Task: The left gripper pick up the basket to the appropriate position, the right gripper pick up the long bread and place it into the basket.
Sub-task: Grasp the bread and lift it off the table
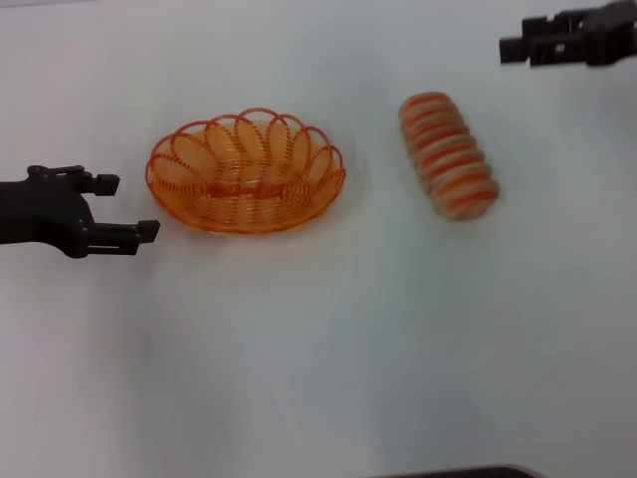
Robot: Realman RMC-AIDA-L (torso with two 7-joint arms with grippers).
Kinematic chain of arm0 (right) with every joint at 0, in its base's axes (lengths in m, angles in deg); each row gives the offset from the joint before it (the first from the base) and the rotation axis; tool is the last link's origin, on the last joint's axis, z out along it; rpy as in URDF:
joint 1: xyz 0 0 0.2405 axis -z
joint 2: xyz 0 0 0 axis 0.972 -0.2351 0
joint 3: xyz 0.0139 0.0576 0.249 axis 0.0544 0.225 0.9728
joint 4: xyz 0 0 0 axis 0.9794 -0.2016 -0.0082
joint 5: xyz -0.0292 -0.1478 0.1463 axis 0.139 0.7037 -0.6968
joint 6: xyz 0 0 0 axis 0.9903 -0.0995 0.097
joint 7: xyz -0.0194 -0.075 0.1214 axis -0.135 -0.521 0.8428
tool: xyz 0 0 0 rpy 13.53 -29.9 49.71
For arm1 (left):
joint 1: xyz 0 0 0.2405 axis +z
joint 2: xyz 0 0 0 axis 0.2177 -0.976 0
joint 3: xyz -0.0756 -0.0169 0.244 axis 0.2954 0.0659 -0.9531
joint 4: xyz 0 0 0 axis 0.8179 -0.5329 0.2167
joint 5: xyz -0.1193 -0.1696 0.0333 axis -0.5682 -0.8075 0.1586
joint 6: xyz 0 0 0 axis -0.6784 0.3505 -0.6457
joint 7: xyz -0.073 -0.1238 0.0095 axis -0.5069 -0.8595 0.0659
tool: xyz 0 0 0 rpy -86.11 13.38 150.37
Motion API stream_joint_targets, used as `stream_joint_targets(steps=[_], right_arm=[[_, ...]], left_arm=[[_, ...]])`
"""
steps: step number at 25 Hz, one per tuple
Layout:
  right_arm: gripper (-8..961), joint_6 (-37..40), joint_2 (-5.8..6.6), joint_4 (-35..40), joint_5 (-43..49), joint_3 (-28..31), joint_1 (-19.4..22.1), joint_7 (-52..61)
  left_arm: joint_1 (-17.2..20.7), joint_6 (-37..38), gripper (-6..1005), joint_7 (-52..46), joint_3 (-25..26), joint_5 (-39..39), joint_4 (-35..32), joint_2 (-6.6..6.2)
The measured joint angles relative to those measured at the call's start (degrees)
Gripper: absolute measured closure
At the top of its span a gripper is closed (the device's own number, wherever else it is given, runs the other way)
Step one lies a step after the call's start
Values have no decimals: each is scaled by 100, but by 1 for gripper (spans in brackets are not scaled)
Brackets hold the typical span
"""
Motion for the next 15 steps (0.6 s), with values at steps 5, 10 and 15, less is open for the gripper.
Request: stream_joint_targets(steps=[5,10,15], right_arm=[[223,-24,65,195,471,0,-256,685],[223,-15,31,346,1460,2,-715,1404],[221,-48,-44,486,2171,-109,-1101,2112]], left_arm=[[-22,-12,139,-37,-2,4,3,-7],[-76,-13,140,-78,-2,31,3,-9],[-139,34,140,-192,-2,50,3,-33]])
